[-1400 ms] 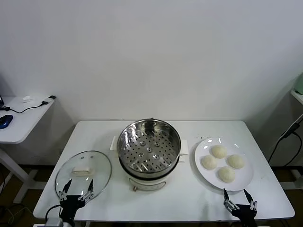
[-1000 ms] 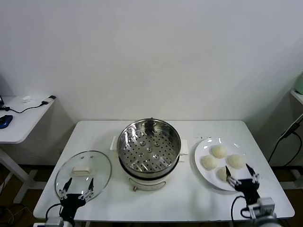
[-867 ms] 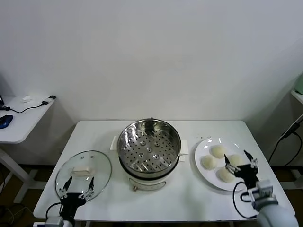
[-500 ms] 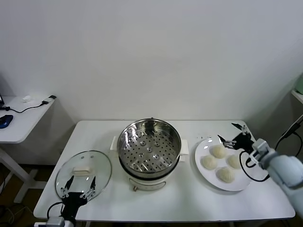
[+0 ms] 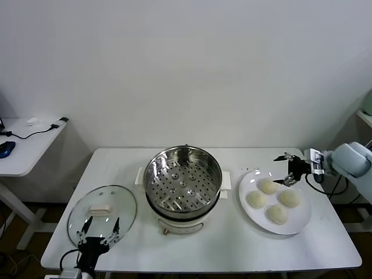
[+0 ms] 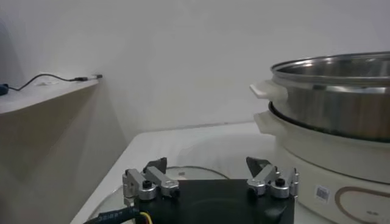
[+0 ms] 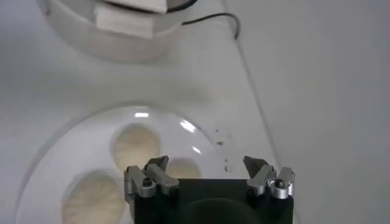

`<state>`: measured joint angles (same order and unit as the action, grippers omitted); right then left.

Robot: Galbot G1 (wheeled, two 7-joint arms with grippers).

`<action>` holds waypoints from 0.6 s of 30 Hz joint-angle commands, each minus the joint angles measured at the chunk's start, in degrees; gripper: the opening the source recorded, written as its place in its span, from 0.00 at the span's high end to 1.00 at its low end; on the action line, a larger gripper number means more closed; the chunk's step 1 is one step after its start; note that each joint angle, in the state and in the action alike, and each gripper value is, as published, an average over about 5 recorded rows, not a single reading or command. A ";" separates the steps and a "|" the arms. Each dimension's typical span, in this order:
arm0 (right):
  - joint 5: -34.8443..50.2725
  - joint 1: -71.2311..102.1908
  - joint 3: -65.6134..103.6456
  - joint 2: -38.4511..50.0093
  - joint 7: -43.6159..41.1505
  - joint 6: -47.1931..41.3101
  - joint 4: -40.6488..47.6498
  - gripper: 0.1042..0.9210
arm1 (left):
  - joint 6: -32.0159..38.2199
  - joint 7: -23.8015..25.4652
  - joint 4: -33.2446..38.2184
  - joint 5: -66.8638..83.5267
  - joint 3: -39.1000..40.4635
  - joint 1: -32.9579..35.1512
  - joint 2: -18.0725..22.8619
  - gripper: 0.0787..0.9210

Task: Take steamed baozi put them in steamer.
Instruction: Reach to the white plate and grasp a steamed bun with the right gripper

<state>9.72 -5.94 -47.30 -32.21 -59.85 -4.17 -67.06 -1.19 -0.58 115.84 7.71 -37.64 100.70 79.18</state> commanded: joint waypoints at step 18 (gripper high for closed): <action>-1.45 -7.67 -21.70 -18.44 -5.14 0.07 22.88 0.12 | -0.47 0.29 -0.12 -0.94 0.39 -0.90 1.60 0.12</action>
<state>8.62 -14.84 -67.07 -46.86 -64.57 -4.08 -49.01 -1.58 -0.33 115.71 6.83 -37.30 99.83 80.61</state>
